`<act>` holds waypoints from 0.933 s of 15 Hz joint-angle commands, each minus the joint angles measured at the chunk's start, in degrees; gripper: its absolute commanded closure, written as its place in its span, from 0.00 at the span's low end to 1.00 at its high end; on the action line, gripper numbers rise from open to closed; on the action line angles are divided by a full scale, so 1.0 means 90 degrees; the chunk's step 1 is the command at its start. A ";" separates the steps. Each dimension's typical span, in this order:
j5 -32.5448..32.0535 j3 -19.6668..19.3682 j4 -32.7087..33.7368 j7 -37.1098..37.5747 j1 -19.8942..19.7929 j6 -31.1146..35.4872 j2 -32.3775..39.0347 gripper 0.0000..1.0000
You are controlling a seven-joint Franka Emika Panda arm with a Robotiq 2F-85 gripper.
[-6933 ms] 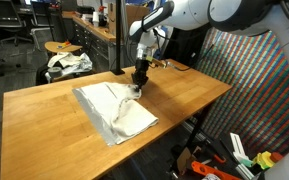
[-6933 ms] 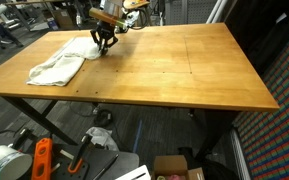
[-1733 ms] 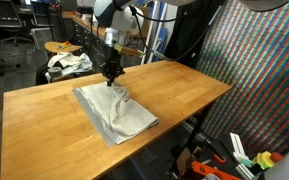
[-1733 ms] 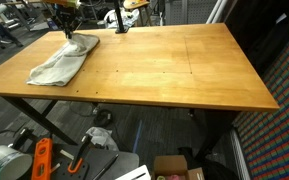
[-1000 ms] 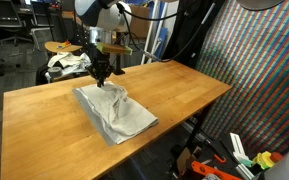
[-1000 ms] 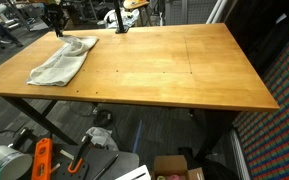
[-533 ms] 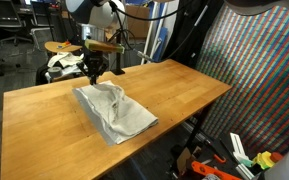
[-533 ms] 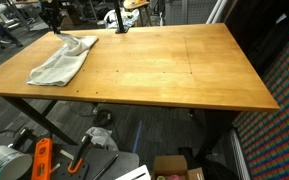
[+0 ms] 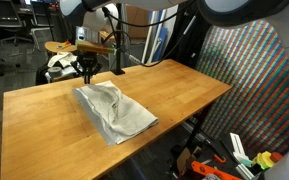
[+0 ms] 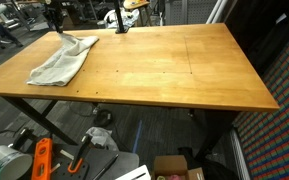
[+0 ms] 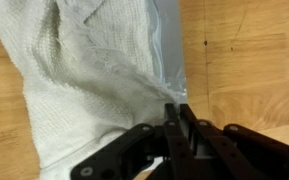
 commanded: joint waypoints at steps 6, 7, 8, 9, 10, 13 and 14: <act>0.0031 -0.0101 0.1430 0.0579 0.0121 -0.0390 0.0777 0.88; 0.0043 -0.0088 0.1535 0.0595 0.0119 -0.0447 0.0829 0.89; 0.0047 -0.0081 0.1619 0.0615 0.0130 -0.0483 0.0872 0.89; 0.0053 -0.0076 0.1706 0.0641 0.0142 -0.0514 0.0914 0.90; 0.0062 -0.0068 0.1802 0.0657 0.0151 -0.0567 0.0953 0.91; -0.0039 -0.0093 0.2004 0.0563 0.0199 -0.1024 0.1036 0.64; -0.0195 -0.0157 0.1956 0.0440 0.0256 -0.1128 0.1018 0.60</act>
